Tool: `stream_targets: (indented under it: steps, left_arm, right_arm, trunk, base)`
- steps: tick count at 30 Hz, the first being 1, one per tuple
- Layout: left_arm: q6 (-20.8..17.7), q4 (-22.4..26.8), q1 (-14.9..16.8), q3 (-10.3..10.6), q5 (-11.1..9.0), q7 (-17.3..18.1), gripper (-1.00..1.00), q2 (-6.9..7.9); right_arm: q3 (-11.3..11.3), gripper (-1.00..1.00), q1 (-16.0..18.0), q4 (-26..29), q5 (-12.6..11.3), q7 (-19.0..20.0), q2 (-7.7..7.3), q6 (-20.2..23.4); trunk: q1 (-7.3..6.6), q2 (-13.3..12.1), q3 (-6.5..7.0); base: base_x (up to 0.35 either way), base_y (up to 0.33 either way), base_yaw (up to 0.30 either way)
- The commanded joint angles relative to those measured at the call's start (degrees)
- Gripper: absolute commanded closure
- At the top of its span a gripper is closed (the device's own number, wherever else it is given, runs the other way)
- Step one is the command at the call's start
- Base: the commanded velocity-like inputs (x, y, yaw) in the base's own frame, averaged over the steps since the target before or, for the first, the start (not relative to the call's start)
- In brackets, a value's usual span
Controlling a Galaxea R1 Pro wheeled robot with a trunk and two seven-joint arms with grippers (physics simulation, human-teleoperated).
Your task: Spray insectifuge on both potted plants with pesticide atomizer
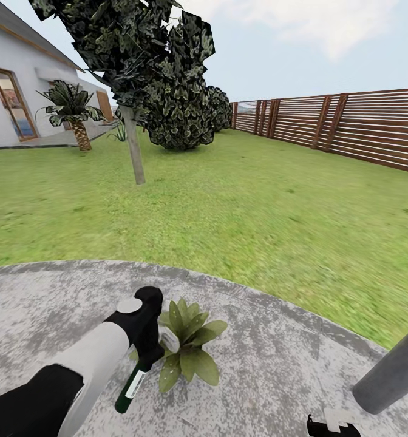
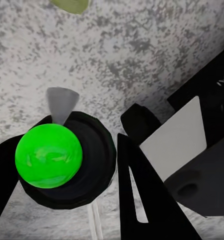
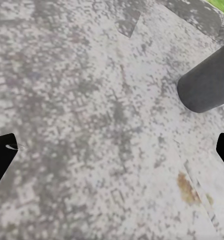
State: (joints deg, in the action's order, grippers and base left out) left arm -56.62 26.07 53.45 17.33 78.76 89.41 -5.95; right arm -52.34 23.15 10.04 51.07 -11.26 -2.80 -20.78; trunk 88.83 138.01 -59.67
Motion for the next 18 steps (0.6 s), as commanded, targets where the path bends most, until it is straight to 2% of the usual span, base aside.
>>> stream_targets:
  steps: [1,3,6,9,11,14,18]
  left_arm:
    - [-0.57,0.05,-0.02,0.16,0.51,0.59,1.00,0.04]
    - [-0.53,-0.02,-0.18,0.15,0.51,0.59,1.00,0.38]
    - [-0.50,-0.05,-0.74,-0.04,0.47,0.59,1.00,2.08]
    - [-0.51,-0.05,-0.86,0.04,0.41,0.59,1.00,2.99]
    - [-0.51,0.00,-0.92,0.08,0.42,0.59,1.00,2.66]
    - [-0.72,-0.03,-1.23,0.04,0.12,0.59,1.00,1.01]
    - [-0.83,0.03,-2.82,0.03,0.24,0.59,1.00,-0.38]
  right_arm:
    - [-0.40,-1.00,0.06,-0.11,0.61,-0.26,-0.01,-0.22]
    - [-0.40,-1.00,0.06,-0.11,0.61,-0.26,-0.01,-0.22]
    - [-0.40,-1.00,0.06,-0.11,0.60,-0.26,-0.01,-0.22]
    - [-0.40,-1.00,0.06,-0.11,0.61,-0.26,-0.01,-0.22]
    - [-0.40,-1.00,0.06,-0.11,0.61,-0.26,-0.01,-0.22]
    - [-0.40,-1.00,0.06,-0.11,0.61,-0.26,-0.01,-0.22]
    - [-0.35,-1.00,0.06,-0.11,0.61,-0.26,-0.01,-0.22]
  trunk:
    - [-0.01,0.02,-0.05]
    - [-0.01,0.02,-0.05]
    - [-0.01,0.02,-0.05]
    - [-0.01,0.02,-0.05]
    - [-0.01,0.02,-0.05]
    - [-0.01,0.02,-0.05]
    - [-0.01,0.02,-0.05]
  base:
    - [0.000,0.000,0.000]
    - [0.000,0.000,0.000]
    - [0.000,0.000,0.000]
    - [-0.002,0.000,0.000]
    - [-0.131,-0.088,0.000]
    - [-0.189,-0.068,0.000]
    - [-0.040,-0.009,0.000]
